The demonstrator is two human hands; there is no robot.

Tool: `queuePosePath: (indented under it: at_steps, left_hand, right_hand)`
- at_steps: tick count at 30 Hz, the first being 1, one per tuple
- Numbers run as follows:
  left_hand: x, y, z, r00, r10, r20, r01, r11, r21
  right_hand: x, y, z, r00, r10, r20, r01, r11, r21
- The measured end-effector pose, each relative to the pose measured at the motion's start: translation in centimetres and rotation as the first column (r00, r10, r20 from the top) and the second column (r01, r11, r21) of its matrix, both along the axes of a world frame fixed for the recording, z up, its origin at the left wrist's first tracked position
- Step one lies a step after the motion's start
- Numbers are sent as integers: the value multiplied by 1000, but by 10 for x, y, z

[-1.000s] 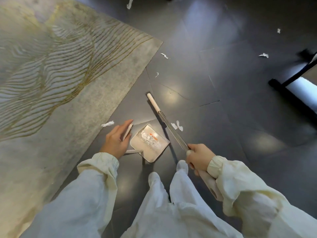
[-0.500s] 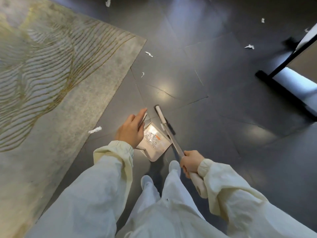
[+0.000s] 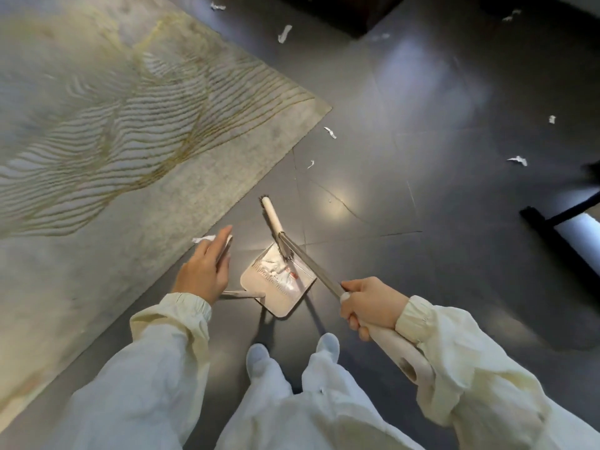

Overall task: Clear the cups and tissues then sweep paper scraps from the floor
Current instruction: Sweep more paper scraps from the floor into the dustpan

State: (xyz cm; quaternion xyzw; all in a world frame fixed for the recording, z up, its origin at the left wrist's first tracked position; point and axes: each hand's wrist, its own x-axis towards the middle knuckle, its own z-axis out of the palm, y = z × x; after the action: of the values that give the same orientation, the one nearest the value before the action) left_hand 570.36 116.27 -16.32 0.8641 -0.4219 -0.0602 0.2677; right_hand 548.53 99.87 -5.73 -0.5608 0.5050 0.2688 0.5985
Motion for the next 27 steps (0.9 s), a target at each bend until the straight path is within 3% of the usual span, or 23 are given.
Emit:
queuePosePath:
  at_steps: [6,13,17,23,27]
  left_hand:
    - [48,75,-1,950,300,-88,-300,954,6]
    - [134,143,-6,826,531,-187,-537,843,26]
    - [191,164,-13,815,560,-151,-561,827,40]
    - [231,170,-21,724,634,-273,-657,754,8]
    - [234,168,-18,721,603,-341,-646,763,-17]
  right_hand:
    - [96,29,-30,969,240,59,-224,953,-203]
    - [226,87,-95,947,320,22,-296,899,-322]
    - [285,101,-124,936,351,-37,-347,895,-282]
    - [308,138,-115,894,434,-114,-444,892,-82]
    - [305,125,-68,947,304,-103,-297,952,78]
